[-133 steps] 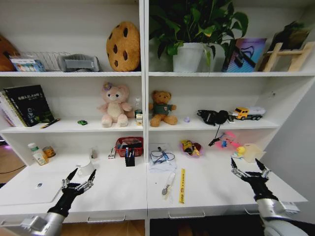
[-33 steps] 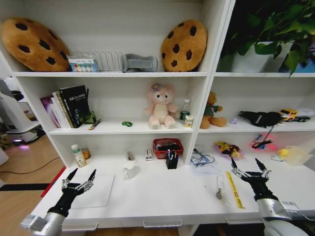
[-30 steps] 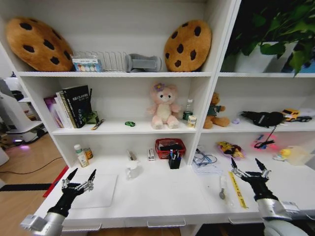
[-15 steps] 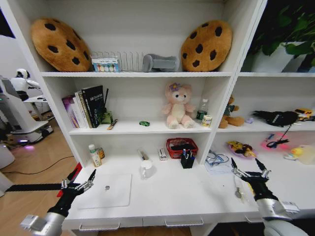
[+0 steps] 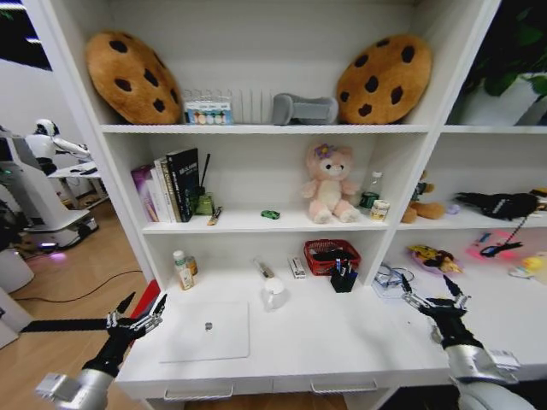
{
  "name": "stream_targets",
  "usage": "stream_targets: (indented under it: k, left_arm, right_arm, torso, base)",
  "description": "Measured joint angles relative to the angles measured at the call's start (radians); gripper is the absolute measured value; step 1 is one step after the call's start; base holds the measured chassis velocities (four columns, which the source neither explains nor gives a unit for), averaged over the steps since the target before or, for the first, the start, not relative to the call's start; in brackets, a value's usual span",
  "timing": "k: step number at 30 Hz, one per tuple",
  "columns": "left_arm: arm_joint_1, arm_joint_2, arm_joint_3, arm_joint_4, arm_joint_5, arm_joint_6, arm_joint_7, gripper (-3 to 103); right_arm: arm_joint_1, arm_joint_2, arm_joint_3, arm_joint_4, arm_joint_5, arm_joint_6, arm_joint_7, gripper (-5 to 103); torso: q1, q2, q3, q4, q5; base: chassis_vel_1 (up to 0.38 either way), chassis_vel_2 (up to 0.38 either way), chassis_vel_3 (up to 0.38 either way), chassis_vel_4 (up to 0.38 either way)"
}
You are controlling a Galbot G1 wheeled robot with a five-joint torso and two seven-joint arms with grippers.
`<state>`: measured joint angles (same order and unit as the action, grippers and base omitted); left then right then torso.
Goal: Organize the objects on the table.
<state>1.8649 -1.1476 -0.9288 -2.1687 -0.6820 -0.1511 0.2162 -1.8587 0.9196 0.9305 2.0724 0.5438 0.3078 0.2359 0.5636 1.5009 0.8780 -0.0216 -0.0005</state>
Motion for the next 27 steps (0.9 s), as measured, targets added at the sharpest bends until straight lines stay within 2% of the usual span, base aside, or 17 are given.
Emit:
stream_targets:
  k: [3, 9, 27]
  left_arm:
    - [0.0, 0.0, 0.0, 0.0, 0.0, 0.0, 0.0, 100]
    - [0.0, 0.0, 0.001, 0.0, 0.0, 0.0, 0.001, 100]
    - [0.0, 0.0, 0.001, 0.0, 0.0, 0.0, 0.0, 100]
  right_arm:
    - [0.0, 0.0, 0.0, 0.0, 0.0, 0.0, 0.0, 100]
    - [0.0, 0.0, 0.0, 0.0, 0.0, 0.0, 0.0, 100]
    - [0.0, 0.0, 0.0, 0.0, 0.0, 0.0, 0.0, 100]
  torso:
    - [0.0, 0.0, 0.0, 0.0011, 0.0003]
    - [0.0, 0.0, 0.0, -0.0002, 0.0009]
    - [0.0, 0.0, 0.0, 0.0002, 0.0006]
  base:
    - [0.0, 0.0, 0.0, 0.0]
    - [-0.032, -0.041, 0.034, 0.027]
    - [0.037, -0.035, -0.037, 0.041]
